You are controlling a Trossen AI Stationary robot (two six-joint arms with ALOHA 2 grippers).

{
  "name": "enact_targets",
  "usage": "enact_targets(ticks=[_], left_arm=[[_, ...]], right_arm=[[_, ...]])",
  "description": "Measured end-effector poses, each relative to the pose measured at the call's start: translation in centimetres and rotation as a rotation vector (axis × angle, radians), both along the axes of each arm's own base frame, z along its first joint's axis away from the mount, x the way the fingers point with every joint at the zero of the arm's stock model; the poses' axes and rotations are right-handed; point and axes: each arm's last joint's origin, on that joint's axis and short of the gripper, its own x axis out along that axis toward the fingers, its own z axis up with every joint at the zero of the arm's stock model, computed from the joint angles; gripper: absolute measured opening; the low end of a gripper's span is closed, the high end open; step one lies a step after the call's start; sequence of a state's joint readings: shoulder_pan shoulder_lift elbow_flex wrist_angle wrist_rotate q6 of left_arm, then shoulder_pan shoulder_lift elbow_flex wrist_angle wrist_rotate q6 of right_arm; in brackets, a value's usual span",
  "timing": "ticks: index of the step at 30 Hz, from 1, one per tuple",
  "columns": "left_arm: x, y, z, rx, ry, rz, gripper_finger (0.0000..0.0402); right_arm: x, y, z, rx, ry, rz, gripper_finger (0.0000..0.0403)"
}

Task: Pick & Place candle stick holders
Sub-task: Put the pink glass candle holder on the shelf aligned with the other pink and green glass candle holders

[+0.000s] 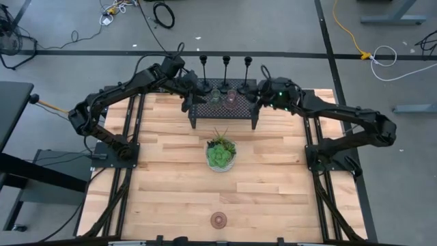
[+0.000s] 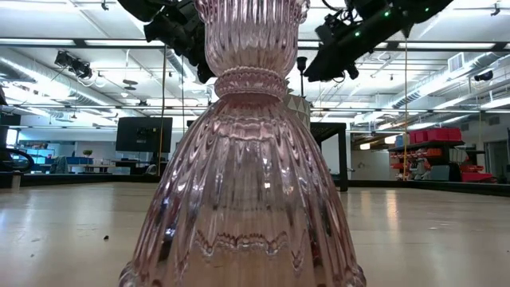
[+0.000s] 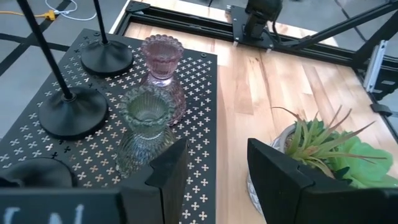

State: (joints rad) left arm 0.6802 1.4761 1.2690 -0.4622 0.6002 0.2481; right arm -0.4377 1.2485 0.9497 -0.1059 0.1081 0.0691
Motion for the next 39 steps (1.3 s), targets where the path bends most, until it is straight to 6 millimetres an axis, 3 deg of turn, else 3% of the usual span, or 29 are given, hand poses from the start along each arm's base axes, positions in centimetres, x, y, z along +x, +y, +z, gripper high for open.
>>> enact_targets(ticks=[13,24,33,39], left_arm=[[0.0,0.0,0.0,0.005,0.006,0.010,0.0170],[-0.1,0.2,-0.1,0.032,0.035,0.060,0.0170],[0.1,0.0,-0.1,-0.037,0.044,0.120,0.0170],[0.6,-0.6,-0.1,-0.038,0.045,0.102,0.0170]], right_arm=[[1.4,9.8,0.1,0.283,-0.010,0.498,0.0110],[0.5,19.0,-1.6,0.323,-0.013,0.533,0.0095],[-1.9,25.2,-5.7,0.410,-0.239,0.609,0.0095],[-1.6,29.1,-9.1,0.431,-0.264,0.620,0.0095]])
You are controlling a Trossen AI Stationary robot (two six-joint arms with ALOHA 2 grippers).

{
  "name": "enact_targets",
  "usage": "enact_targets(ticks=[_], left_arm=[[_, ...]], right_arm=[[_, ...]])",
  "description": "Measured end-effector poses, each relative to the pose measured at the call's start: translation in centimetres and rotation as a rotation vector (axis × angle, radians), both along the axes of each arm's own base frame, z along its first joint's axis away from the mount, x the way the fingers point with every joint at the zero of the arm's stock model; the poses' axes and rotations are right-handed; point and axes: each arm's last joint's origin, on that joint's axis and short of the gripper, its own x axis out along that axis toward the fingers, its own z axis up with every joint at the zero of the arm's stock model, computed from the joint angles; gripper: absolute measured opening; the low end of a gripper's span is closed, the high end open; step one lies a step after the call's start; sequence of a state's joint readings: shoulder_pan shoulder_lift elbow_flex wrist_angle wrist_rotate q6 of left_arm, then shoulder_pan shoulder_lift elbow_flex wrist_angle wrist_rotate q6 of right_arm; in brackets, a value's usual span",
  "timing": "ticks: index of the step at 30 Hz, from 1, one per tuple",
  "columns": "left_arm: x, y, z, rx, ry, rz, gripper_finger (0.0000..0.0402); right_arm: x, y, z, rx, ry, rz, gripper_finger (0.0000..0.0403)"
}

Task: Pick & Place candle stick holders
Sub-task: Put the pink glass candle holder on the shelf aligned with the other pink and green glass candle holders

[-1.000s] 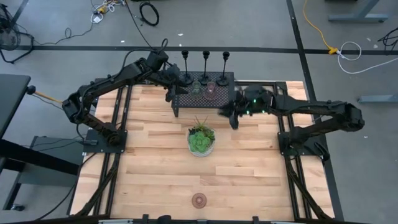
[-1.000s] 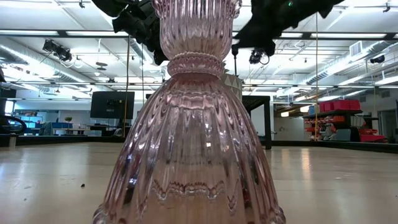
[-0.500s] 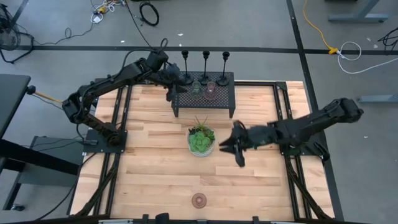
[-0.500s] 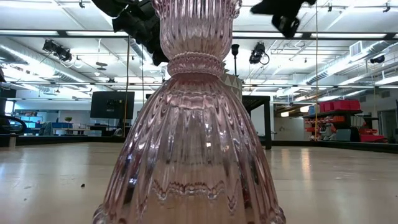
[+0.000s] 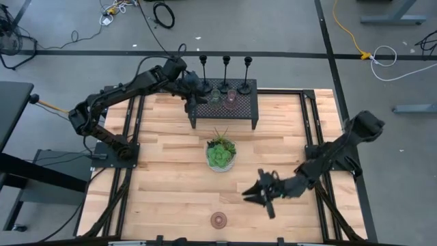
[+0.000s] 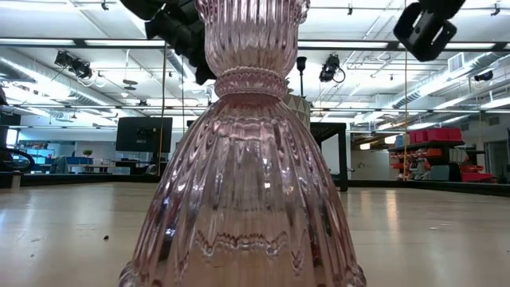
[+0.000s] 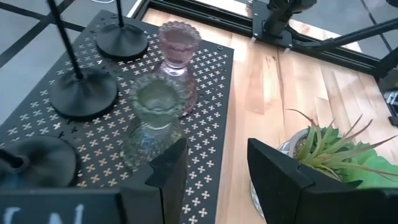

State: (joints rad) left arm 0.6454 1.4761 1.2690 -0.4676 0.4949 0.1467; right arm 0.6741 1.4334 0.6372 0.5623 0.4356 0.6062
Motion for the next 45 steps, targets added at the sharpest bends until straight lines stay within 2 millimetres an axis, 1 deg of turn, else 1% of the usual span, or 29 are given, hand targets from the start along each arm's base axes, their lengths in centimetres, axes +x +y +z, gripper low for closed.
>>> enact_targets(ticks=[3,6,10,14,17,25,28,32,37,45], left_arm=[[0.2,-0.3,0.0,0.002,0.001,-0.009,0.0170],[0.5,-0.7,0.0,-0.001,0.001,-0.019,0.0170],[0.8,-1.1,0.0,-0.006,0.002,-0.034,0.0170],[1.0,-1.6,0.0,-0.029,0.002,-0.034,0.0170],[1.2,-1.8,0.0,-0.046,0.002,-0.033,0.0170],[1.6,-2.5,-0.1,-0.056,0.016,-0.011,0.0170],[1.8,-2.8,-0.1,-0.048,0.020,-0.011,0.0170],[1.9,-2.9,-0.1,-0.037,0.023,-0.013,0.0170],[1.9,-2.9,-0.1,-0.021,0.031,0.005,0.0170],[1.9,-2.9,-0.1,-0.021,0.032,0.005,0.0170]], right_arm=[[1.2,2.4,-0.6,-0.010,0.004,0.025,0.0095],[2.5,4.9,-1.0,-0.063,0.017,0.066,0.0095],[3.5,8.1,-1.9,-0.113,0.059,0.096,0.0095],[4.3,10.7,-3.0,-0.120,0.082,0.101,0.0095],[5.0,11.9,-4.2,-0.135,0.096,0.110,0.0095],[6.0,13.1,-7.3,-0.147,0.123,0.100,0.0095],[6.2,13.0,-7.6,-0.097,0.135,0.094,0.0100],[6.5,12.7,-7.7,-0.100,0.142,0.082,0.0113],[7.1,11.9,-7.9,-0.121,0.153,0.037,0.0147],[7.3,11.7,-7.8,-0.133,0.147,0.025,0.0224]])
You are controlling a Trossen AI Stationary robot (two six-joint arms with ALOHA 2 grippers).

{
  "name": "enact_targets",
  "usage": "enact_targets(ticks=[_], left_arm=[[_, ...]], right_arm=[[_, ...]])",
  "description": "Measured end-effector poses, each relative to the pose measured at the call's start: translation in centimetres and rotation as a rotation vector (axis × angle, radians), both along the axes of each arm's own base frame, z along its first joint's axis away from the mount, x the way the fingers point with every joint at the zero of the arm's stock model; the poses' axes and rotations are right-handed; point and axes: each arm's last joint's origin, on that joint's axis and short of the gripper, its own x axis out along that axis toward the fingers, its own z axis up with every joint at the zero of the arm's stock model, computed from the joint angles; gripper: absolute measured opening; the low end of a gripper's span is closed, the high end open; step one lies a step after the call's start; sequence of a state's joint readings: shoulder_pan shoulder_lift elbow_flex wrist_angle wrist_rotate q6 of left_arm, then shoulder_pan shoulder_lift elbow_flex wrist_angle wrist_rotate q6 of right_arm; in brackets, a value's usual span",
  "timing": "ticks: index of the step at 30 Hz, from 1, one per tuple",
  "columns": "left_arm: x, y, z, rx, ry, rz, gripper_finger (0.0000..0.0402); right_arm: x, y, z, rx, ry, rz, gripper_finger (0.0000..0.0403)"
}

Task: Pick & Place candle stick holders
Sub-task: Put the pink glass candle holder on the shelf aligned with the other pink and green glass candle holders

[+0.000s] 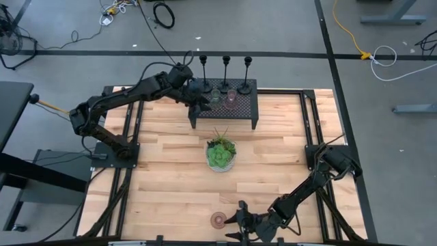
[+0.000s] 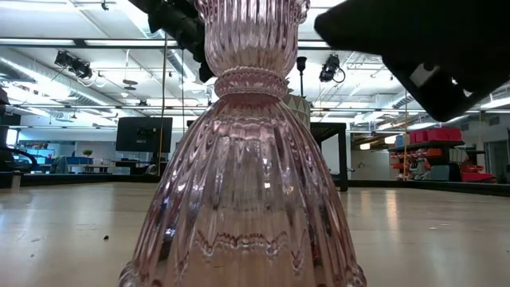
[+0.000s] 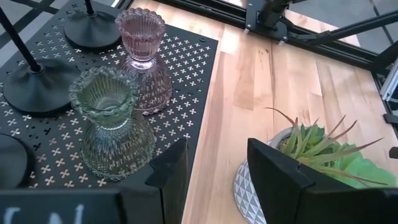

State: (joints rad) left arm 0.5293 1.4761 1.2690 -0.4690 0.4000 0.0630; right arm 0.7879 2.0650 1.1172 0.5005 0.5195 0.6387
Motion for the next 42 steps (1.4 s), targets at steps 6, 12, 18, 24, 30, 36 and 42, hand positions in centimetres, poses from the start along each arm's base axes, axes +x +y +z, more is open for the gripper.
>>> enact_targets(ticks=[6,12,18,24,30,36,42], left_arm=[[0.0,0.0,0.0,0.000,0.000,0.000,0.0170],[0.0,0.0,0.0,0.000,0.000,0.000,0.0170],[0.0,0.0,0.0,0.000,0.000,0.000,0.0170],[0.0,0.0,0.0,-0.001,0.000,0.000,0.0170],[0.0,0.0,0.0,-0.001,0.000,0.000,0.0170],[0.0,0.0,0.0,-0.001,0.000,0.000,0.0170],[0.0,0.0,0.0,-0.001,0.000,0.000,0.0170]], right_arm=[[0.2,-0.5,-0.3,-0.036,0.019,-0.029,0.0263],[0.9,-1.4,-0.5,-0.058,0.031,-0.070,0.0269],[1.4,-1.9,-0.6,-0.058,0.026,-0.085,0.0269],[2.1,-2.1,-2.0,-0.017,0.027,-0.072,0.0269],[3.0,-2.5,-2.9,0.029,-0.002,-0.051,0.0268],[3.4,-2.5,-2.3,0.026,-0.057,-0.042,0.0268],[3.9,-2.1,-1.5,-0.012,-0.069,-0.024,0.0264]])
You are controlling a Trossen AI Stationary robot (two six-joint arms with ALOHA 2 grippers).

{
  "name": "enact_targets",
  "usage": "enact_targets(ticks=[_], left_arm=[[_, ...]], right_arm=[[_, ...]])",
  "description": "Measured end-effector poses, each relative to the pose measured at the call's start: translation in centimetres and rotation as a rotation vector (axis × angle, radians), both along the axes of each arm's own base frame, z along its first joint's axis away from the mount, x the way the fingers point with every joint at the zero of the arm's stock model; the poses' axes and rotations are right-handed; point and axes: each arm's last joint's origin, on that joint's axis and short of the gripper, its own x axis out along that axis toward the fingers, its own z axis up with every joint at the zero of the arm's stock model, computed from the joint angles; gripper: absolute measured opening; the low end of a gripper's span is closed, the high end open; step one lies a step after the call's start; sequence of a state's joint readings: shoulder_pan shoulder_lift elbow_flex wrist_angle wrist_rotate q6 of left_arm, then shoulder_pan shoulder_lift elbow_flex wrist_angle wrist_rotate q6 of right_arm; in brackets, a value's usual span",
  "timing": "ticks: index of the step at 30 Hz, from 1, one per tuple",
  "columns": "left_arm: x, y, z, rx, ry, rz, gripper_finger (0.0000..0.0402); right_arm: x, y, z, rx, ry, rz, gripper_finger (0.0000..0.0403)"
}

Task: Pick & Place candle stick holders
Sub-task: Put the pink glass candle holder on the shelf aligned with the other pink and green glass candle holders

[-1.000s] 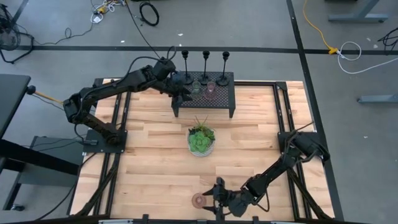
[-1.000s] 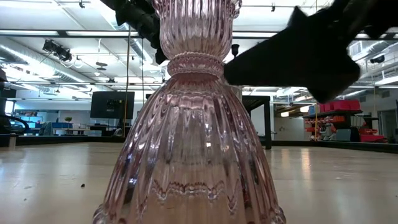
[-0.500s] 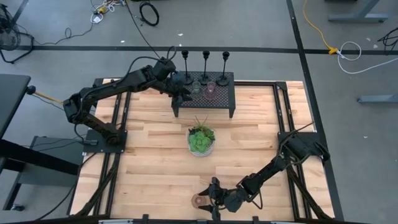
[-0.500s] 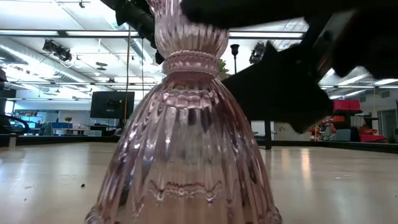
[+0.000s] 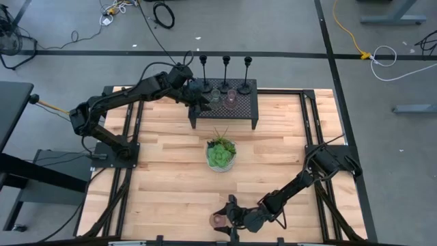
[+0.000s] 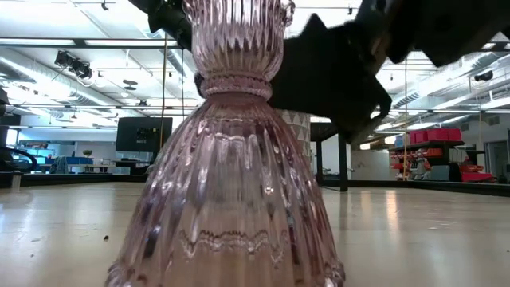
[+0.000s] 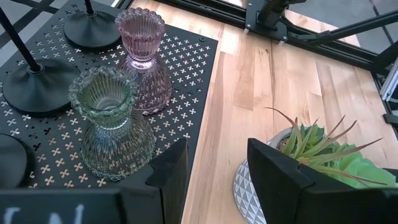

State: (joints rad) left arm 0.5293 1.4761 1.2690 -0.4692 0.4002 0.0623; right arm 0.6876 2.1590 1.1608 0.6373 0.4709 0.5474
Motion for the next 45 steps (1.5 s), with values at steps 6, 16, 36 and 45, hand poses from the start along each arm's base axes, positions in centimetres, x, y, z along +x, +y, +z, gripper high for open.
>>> enact_targets(ticks=[6,16,36,45], left_arm=[[0.0,0.0,0.0,0.000,0.000,-0.001,0.0170],[0.0,-0.1,0.0,-0.001,0.000,-0.001,0.0170],[-0.1,-0.1,-0.2,-0.014,0.024,-0.002,0.0170],[-0.1,-0.1,-0.2,-0.016,0.027,-0.002,0.0170]], right_arm=[[0.3,0.1,0.0,-0.039,0.048,0.003,0.0211],[0.4,0.0,0.0,-0.021,0.060,0.001,0.0119],[-2.0,-2.2,9.0,-0.115,0.086,-0.020,0.0119],[-5.8,-6.3,16.7,-0.246,0.055,-0.166,0.0119]])
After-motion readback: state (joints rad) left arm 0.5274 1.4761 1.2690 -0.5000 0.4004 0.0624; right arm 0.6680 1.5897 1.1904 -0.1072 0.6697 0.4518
